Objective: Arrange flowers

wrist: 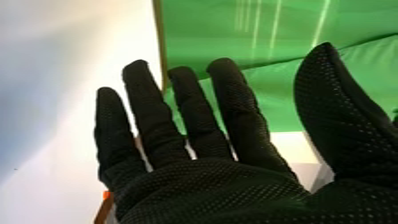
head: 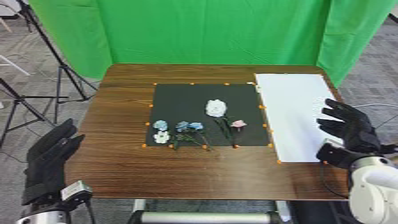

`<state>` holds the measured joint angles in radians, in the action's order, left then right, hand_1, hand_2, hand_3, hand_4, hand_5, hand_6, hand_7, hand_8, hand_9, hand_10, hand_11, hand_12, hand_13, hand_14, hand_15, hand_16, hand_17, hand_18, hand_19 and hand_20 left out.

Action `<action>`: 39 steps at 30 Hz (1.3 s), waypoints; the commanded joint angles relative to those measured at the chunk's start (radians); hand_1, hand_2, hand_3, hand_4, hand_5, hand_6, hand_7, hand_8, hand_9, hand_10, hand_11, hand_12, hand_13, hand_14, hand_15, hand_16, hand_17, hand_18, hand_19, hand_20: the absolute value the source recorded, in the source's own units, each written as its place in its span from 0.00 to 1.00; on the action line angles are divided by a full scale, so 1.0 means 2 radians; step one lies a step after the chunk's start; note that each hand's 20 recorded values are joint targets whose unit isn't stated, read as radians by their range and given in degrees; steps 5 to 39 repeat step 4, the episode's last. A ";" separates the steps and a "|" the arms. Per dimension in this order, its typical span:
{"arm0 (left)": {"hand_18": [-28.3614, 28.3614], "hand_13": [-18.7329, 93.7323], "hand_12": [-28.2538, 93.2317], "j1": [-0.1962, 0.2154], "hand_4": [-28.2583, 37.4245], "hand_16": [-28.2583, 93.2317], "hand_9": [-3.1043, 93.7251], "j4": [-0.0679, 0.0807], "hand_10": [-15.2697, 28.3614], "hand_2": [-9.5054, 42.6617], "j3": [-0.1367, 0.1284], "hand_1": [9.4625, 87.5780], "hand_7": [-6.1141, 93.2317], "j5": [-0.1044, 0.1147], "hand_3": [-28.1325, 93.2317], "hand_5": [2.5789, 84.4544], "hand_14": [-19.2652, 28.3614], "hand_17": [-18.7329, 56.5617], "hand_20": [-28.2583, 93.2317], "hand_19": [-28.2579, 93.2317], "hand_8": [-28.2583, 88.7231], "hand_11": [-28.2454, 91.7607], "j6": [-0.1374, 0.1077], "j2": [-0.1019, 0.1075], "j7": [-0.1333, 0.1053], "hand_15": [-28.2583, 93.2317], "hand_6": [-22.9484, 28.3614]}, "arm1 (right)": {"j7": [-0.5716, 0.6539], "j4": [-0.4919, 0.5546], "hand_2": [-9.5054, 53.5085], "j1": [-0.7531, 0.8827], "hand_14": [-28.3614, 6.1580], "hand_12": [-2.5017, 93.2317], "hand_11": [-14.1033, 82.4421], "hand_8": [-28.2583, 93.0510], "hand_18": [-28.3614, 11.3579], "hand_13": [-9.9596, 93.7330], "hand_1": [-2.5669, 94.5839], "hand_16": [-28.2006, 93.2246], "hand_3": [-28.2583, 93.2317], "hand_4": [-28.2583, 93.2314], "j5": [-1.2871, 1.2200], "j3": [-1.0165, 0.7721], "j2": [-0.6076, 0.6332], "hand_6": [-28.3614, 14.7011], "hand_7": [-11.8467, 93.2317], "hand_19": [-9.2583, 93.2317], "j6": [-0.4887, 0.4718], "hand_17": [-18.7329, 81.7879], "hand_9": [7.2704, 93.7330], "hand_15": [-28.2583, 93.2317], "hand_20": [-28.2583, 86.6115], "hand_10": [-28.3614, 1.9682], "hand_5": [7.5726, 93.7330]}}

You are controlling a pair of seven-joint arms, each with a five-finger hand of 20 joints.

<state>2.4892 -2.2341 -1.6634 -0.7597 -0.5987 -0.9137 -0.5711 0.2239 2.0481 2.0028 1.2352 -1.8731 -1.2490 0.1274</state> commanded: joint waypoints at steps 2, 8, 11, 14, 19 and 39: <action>0.88 0.34 0.28 0.006 0.17 0.11 0.34 -0.002 0.74 0.24 0.000 0.22 0.23 -0.006 0.92 0.44 0.91 0.12 0.26 0.70 0.15 0.50 0.004 -0.006 0.004 0.72 0.61 | 0.010 -0.005 0.26 -0.014 0.21 0.16 0.31 0.12 0.13 0.37 0.25 0.27 0.95 0.02 0.052 -0.046 -0.080 0.52 0.30 0.61 -0.080 0.21 0.36 0.58 0.29 0.39 0.40; 0.88 0.34 0.28 0.005 0.17 0.11 0.34 -0.001 0.74 0.24 0.001 0.22 0.23 -0.006 0.92 0.44 0.91 0.12 0.26 0.70 0.15 0.50 0.004 -0.007 0.003 0.72 0.61 | 0.011 -0.006 0.26 -0.024 0.21 0.16 0.31 0.12 0.13 0.37 0.25 0.27 0.95 0.02 0.068 -0.064 -0.107 0.52 0.30 0.61 -0.108 0.21 0.36 0.58 0.29 0.39 0.40; 0.88 0.34 0.28 0.005 0.17 0.11 0.34 -0.001 0.74 0.24 0.001 0.22 0.23 -0.006 0.92 0.44 0.91 0.12 0.26 0.70 0.15 0.50 0.004 -0.007 0.003 0.72 0.61 | 0.011 -0.006 0.26 -0.024 0.21 0.16 0.31 0.12 0.13 0.37 0.25 0.27 0.95 0.02 0.068 -0.064 -0.107 0.52 0.30 0.61 -0.108 0.21 0.36 0.58 0.29 0.39 0.40; 0.88 0.34 0.28 0.005 0.17 0.11 0.34 -0.001 0.74 0.24 0.001 0.22 0.23 -0.006 0.92 0.44 0.91 0.12 0.26 0.70 0.15 0.50 0.004 -0.007 0.003 0.72 0.61 | 0.011 -0.006 0.26 -0.024 0.21 0.16 0.31 0.12 0.13 0.37 0.25 0.27 0.95 0.02 0.068 -0.064 -0.107 0.52 0.30 0.61 -0.108 0.21 0.36 0.58 0.29 0.39 0.40; 0.88 0.34 0.28 0.005 0.17 0.11 0.34 -0.001 0.74 0.24 0.001 0.22 0.23 -0.006 0.92 0.44 0.91 0.12 0.26 0.70 0.15 0.50 0.004 -0.007 0.003 0.72 0.61 | 0.011 -0.006 0.26 -0.024 0.21 0.16 0.31 0.12 0.13 0.37 0.25 0.27 0.95 0.02 0.068 -0.064 -0.107 0.52 0.30 0.61 -0.108 0.21 0.36 0.58 0.29 0.39 0.40; 0.88 0.34 0.28 0.005 0.17 0.11 0.34 -0.001 0.74 0.24 0.001 0.22 0.23 -0.006 0.92 0.44 0.91 0.12 0.26 0.70 0.15 0.50 0.004 -0.007 0.003 0.72 0.61 | 0.011 -0.006 0.26 -0.024 0.21 0.16 0.31 0.12 0.13 0.37 0.25 0.27 0.95 0.02 0.068 -0.064 -0.107 0.52 0.30 0.61 -0.108 0.21 0.36 0.58 0.29 0.39 0.40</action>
